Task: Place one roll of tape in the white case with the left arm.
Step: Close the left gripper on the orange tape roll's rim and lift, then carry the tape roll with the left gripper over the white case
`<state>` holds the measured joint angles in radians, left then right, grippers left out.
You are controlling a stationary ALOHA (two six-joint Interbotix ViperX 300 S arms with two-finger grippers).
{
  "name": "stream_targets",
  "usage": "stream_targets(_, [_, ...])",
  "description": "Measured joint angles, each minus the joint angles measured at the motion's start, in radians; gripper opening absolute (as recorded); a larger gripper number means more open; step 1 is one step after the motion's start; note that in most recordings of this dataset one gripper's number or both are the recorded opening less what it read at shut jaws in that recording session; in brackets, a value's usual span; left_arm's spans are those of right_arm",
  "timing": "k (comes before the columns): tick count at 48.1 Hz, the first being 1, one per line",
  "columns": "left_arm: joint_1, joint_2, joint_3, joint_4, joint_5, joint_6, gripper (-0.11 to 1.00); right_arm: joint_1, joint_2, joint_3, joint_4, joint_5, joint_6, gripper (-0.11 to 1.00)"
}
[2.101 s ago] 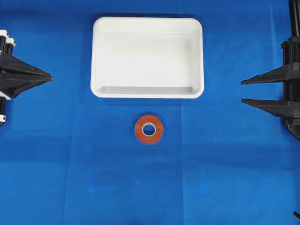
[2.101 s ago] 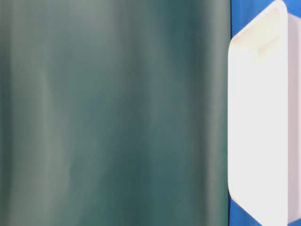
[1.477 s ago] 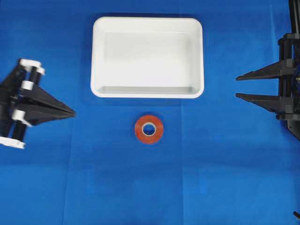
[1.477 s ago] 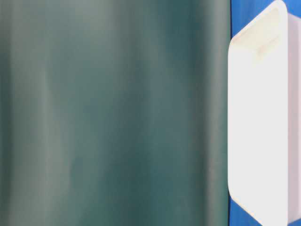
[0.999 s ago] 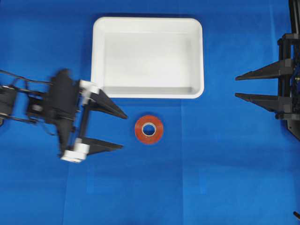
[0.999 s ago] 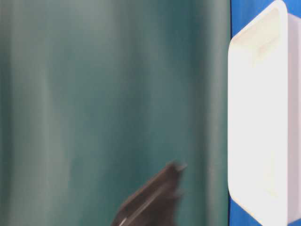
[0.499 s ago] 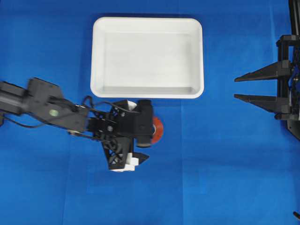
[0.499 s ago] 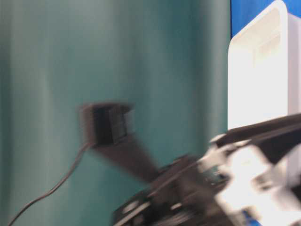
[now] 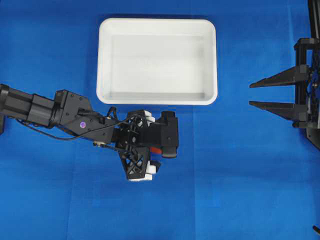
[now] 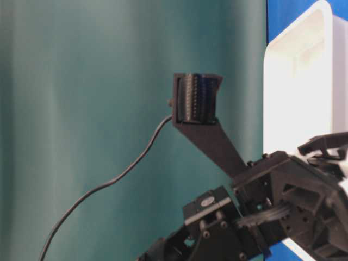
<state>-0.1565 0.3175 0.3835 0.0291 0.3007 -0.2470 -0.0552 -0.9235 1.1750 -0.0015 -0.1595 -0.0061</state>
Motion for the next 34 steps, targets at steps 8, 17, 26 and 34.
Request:
stream_targets(8, [0.015,-0.002,-0.011,0.009,0.089,-0.011,0.24,0.002,0.008,0.0,0.0,0.0,0.002,-0.11])
stream_targets(17, [0.012,-0.002,-0.025,0.018,0.124,-0.003,0.25,0.002,0.011,0.0,0.0,0.0,0.003,-0.11])
stream_targets(26, [0.002,-0.044,-0.057,0.025,0.173,0.012,0.25,0.0,0.011,0.0,0.0,0.0,0.005,-0.11])
stream_targets(34, [-0.002,-0.135,-0.097,0.071,0.244,0.048,0.25,0.002,0.012,0.0,0.0,0.0,0.003,-0.11])
